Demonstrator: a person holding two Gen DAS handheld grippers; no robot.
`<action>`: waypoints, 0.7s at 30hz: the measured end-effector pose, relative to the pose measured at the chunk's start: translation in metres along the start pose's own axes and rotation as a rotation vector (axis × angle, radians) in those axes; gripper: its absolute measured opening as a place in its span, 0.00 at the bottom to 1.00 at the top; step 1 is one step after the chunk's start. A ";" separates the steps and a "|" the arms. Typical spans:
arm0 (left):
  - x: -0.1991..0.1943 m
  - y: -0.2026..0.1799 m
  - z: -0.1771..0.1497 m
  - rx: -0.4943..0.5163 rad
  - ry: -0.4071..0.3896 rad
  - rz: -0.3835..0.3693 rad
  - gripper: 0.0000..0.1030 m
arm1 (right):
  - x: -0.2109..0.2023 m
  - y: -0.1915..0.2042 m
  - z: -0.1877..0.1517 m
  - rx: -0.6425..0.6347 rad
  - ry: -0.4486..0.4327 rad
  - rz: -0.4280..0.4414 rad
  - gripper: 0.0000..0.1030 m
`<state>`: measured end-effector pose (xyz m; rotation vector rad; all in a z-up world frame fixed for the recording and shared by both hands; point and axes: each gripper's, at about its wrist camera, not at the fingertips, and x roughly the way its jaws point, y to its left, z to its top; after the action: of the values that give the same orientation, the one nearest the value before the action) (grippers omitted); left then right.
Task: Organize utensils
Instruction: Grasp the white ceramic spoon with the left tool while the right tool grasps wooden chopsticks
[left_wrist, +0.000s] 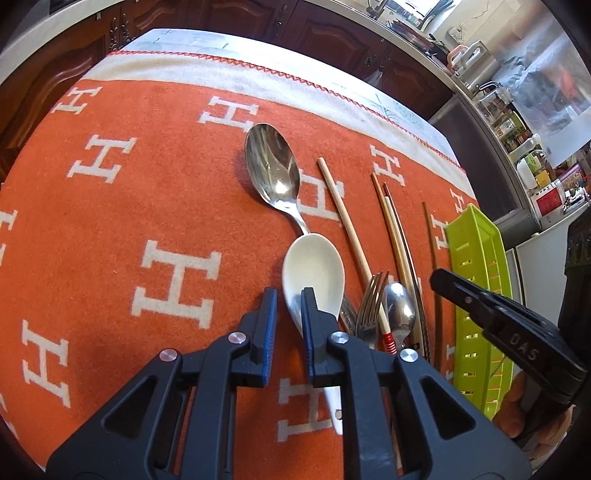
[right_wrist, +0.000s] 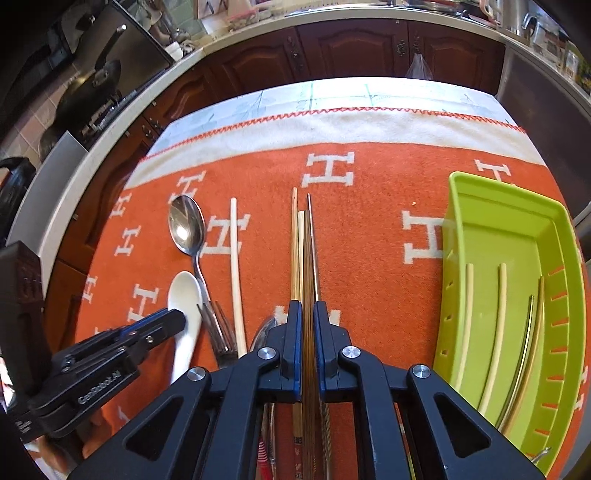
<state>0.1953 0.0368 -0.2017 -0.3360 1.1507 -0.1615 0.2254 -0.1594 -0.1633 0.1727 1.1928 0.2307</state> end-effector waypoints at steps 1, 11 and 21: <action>0.000 0.000 0.000 -0.002 -0.002 0.008 0.11 | -0.004 -0.001 -0.001 0.003 -0.006 0.013 0.06; -0.004 -0.005 -0.002 0.067 -0.038 -0.017 0.46 | -0.032 -0.006 -0.010 0.040 -0.057 0.086 0.06; 0.001 -0.009 -0.006 0.105 -0.099 -0.071 0.46 | -0.045 -0.017 -0.019 0.067 -0.080 0.119 0.06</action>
<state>0.1909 0.0267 -0.2013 -0.2882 1.0294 -0.2639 0.1930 -0.1880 -0.1340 0.3099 1.1122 0.2857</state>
